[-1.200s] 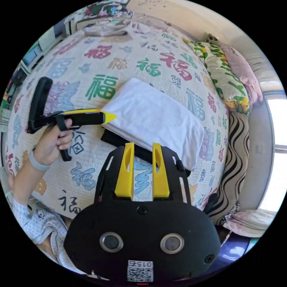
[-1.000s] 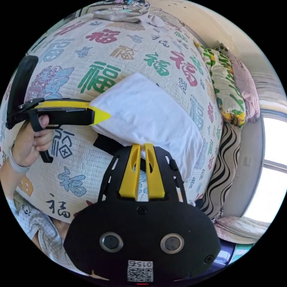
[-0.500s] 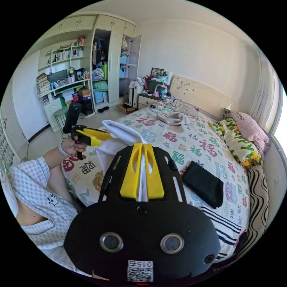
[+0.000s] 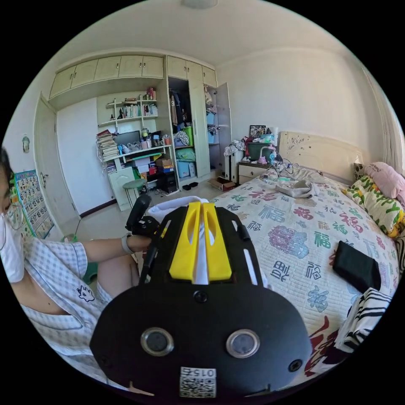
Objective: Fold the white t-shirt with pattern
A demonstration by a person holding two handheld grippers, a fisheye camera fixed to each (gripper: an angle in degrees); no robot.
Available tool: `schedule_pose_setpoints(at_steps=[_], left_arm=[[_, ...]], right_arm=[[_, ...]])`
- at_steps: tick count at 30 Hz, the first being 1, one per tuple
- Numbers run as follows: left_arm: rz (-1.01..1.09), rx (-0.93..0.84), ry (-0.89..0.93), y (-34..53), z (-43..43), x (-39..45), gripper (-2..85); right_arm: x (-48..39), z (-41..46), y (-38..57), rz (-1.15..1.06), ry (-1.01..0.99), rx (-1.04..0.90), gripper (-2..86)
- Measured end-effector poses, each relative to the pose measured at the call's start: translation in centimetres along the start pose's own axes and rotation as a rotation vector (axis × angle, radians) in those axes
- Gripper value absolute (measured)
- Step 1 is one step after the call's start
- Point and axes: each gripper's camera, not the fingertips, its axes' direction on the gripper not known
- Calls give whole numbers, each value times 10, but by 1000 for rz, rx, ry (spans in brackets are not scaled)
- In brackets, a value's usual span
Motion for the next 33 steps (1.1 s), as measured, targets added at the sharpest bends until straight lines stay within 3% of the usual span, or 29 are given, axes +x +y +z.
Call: schedule_pose_setpoints(at_steps=[2, 7, 12, 17, 19, 22, 27, 33], left_arm=[[-7, 23, 21, 0, -7, 5, 14], [93, 360, 6, 4, -96, 51, 5], [127, 541, -39, 3, -141, 81, 7], [21, 436, -213, 12, -115, 64, 47], [-15, 330, -305, 20, -97, 54, 68], [-67, 248, -208, 28, -86, 41, 77], [-14, 157, 31, 28, -59, 63, 86], [133, -115, -50, -2, 34, 111, 128]], right_arm=[[0, -17, 6, 10, 30, 53, -8], [-31, -95, 10, -87, 76, 282, -7], [-57, -104, -19, -193, 139, 333, -7], [-6, -10, -56, -49, 194, 133, -6], [44, 63, -48, 67, 227, -87, -5], [95, 117, -5, 214, 182, -256, 0], [110, 98, 34, 206, 134, -249, 26], [125, 106, 88, 168, 156, -479, 70]])
